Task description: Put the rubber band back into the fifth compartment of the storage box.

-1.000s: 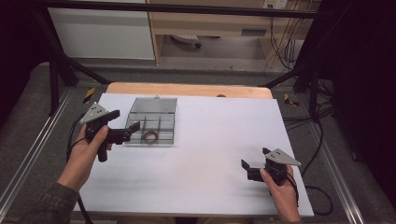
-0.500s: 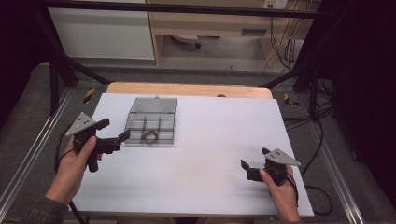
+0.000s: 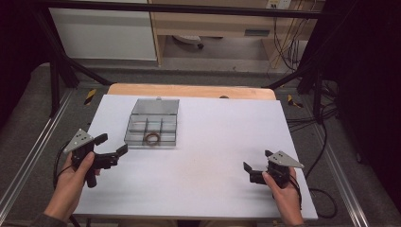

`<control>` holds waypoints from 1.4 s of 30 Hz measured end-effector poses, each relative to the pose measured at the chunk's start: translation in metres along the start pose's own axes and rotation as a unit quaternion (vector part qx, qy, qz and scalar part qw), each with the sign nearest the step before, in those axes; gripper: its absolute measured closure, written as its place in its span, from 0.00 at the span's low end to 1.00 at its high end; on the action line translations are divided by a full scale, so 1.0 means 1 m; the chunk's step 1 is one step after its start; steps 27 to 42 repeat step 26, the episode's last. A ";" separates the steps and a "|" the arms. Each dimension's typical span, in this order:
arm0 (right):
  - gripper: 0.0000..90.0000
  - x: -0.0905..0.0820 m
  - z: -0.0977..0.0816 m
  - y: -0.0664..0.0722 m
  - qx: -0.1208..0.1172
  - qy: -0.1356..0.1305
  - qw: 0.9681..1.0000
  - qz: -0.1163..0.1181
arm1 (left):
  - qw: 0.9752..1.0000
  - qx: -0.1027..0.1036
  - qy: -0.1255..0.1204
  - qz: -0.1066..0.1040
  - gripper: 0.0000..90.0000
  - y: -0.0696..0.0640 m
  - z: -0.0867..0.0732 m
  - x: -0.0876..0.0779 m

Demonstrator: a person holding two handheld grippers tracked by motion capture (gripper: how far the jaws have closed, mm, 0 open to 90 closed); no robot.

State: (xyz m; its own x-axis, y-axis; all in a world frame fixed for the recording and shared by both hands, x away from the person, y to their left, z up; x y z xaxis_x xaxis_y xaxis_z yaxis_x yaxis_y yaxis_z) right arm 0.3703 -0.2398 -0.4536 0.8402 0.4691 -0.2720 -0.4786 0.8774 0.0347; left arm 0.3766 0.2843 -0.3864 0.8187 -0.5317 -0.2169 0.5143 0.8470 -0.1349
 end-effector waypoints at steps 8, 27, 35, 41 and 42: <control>0.02 0.000 0.000 0.000 0.000 0.000 1.000 0.000 | 1.000 0.008 0.016 -0.001 0.07 -0.006 -0.025 0.000; 0.03 0.007 -0.008 -0.001 0.009 0.047 0.999 -0.016 | 0.999 0.026 0.043 0.009 0.09 -0.023 -0.062 0.001; 0.03 0.007 -0.008 -0.001 0.009 0.047 0.999 -0.016 | 0.999 0.026 0.043 0.009 0.09 -0.023 -0.062 0.001; 0.03 0.007 -0.008 -0.001 0.009 0.047 0.999 -0.016 | 0.999 0.026 0.043 0.009 0.09 -0.023 -0.062 0.001; 0.03 0.007 -0.008 -0.001 0.009 0.047 0.999 -0.016 | 0.999 0.026 0.043 0.009 0.09 -0.023 -0.062 0.001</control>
Point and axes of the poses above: each handheld gripper's, and its own axes: x roughly forward along the jaws, z roughly out of its top, y roughly to its left, the point moved 3 cm from there along x, roughly forward along the jaws, and after that the axes turned 9 degrees about -y, right-handed, at the moved point
